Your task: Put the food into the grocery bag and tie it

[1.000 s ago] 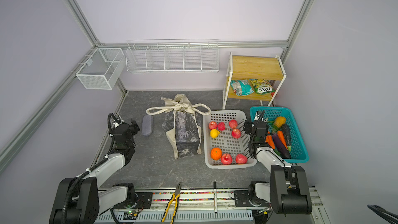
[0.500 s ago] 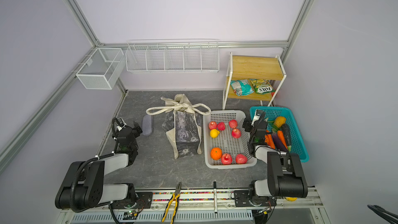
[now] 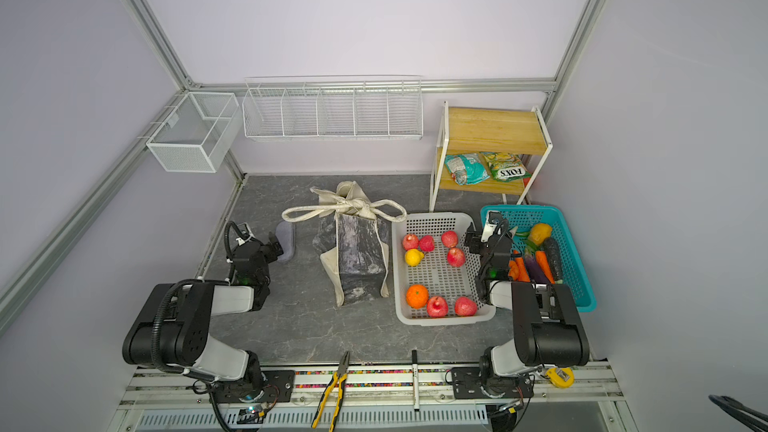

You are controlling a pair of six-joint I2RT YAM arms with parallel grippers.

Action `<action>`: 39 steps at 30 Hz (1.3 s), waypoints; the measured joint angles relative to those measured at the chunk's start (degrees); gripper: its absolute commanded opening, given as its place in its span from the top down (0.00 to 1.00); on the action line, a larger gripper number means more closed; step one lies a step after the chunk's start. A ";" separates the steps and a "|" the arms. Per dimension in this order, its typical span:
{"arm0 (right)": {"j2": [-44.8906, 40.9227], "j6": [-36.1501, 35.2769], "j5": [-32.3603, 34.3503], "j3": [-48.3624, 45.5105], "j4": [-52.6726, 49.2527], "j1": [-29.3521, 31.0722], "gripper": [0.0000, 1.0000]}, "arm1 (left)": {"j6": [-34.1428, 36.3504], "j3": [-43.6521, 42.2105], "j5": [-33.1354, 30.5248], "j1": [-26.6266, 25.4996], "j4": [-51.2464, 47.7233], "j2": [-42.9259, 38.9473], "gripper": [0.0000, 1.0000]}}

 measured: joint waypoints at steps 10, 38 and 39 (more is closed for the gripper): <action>0.22 -1.38 1.40 0.04 0.04 1.77 0.12 | 1.09 0.07 0.50 0.00 3.63 1.07 0.01; 0.22 -1.70 1.73 0.04 0.09 1.81 0.12 | 1.25 0.07 0.50 0.00 5.01 1.07 0.01; 0.22 -1.70 1.73 0.04 0.09 1.81 0.12 | 1.25 0.07 0.50 0.00 5.01 1.07 0.01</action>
